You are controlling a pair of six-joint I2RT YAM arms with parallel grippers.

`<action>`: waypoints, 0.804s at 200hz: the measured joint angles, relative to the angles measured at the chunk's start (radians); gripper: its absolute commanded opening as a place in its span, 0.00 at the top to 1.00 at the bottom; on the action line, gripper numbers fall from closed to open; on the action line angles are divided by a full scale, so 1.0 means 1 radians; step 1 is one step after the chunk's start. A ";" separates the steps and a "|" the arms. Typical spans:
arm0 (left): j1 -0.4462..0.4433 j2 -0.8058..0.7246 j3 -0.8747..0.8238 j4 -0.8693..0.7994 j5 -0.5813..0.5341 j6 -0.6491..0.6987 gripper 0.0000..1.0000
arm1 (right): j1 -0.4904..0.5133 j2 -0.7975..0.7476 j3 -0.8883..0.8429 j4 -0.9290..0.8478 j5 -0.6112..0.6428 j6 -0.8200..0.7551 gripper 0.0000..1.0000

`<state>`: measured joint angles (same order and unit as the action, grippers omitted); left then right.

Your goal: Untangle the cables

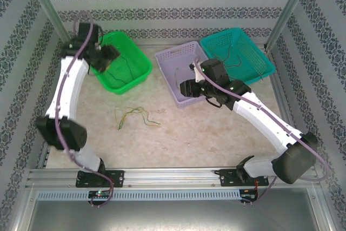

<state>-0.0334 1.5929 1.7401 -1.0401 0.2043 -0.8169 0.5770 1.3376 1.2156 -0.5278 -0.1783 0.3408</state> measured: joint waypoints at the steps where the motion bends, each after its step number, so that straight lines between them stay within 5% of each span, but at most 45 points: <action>1: -0.003 -0.015 -0.027 0.000 -0.002 -0.005 0.38 | 0.001 0.000 -0.004 0.000 0.001 0.000 0.51; 38: -0.069 -0.279 -0.575 0.004 -0.043 -0.127 0.32 | 0.055 0.000 -0.082 0.000 0.006 -0.003 0.51; 81: -0.098 -0.364 -0.800 0.055 -0.057 -0.156 0.34 | 0.118 0.016 -0.140 0.013 -0.029 0.005 0.52; 96: -0.098 -0.349 -0.835 0.112 -0.060 -0.148 0.47 | 0.140 0.037 -0.141 0.025 -0.039 0.010 0.52; 135: -0.098 -0.222 -0.843 0.216 -0.084 -0.065 1.00 | 0.168 0.080 -0.141 0.050 -0.056 0.032 0.51; 161: -0.102 -0.226 -0.844 0.252 -0.066 -0.005 1.00 | 0.172 0.093 -0.141 0.054 -0.056 0.050 0.51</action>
<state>-0.1356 1.3666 0.8959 -0.7879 0.1387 -0.8223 0.7490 1.4311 1.0748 -0.4740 -0.2344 0.3912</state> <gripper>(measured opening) 0.054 0.491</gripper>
